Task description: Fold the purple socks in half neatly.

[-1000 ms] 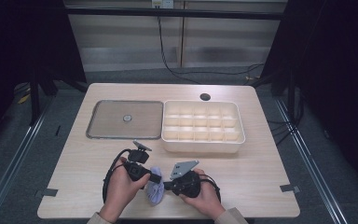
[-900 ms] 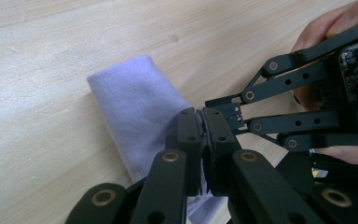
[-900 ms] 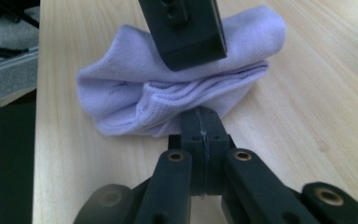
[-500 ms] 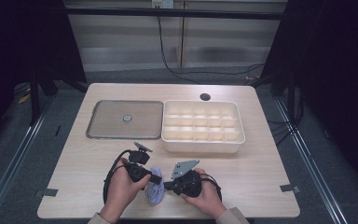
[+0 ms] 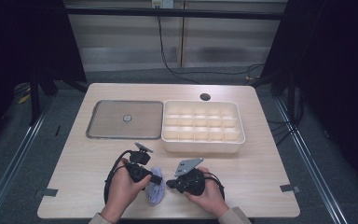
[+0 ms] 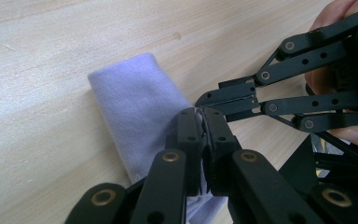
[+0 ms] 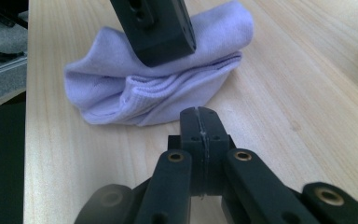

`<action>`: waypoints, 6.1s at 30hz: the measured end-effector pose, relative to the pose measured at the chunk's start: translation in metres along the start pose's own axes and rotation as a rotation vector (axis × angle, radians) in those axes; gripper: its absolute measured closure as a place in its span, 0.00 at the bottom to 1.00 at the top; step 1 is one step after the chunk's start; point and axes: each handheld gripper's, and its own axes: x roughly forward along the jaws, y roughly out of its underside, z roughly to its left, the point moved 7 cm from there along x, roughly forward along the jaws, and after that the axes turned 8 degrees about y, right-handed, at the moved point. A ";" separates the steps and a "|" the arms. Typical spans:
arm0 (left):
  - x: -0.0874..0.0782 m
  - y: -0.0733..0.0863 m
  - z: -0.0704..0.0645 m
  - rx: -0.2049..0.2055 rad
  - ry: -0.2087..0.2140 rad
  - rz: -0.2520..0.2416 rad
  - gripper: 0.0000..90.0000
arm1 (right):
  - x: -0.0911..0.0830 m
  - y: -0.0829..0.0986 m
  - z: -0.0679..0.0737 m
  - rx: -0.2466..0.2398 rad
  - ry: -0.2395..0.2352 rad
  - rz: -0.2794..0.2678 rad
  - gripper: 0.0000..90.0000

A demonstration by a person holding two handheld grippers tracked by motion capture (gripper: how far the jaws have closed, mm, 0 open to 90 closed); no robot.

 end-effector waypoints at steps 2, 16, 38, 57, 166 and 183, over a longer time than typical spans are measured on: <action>0.002 0.000 -0.001 -0.001 0.001 -0.003 0.96 | 0.000 0.000 0.001 0.000 -0.004 0.004 1.00; 0.009 0.003 -0.001 0.014 -0.005 0.006 0.95 | -0.001 0.001 -0.002 0.006 0.007 0.003 1.00; 0.013 0.007 -0.003 0.041 0.007 -0.014 0.90 | -0.012 -0.011 -0.017 0.060 0.042 -0.055 1.00; 0.014 0.010 0.000 0.075 0.000 -0.025 0.96 | -0.010 -0.040 -0.018 0.028 0.033 -0.070 1.00; 0.023 -0.004 -0.010 0.134 0.034 -0.137 0.81 | -0.004 -0.032 -0.048 0.097 0.075 -0.030 0.93; -0.020 -0.009 0.002 0.202 -0.025 -0.239 0.51 | -0.027 -0.029 -0.059 0.223 0.064 0.010 0.63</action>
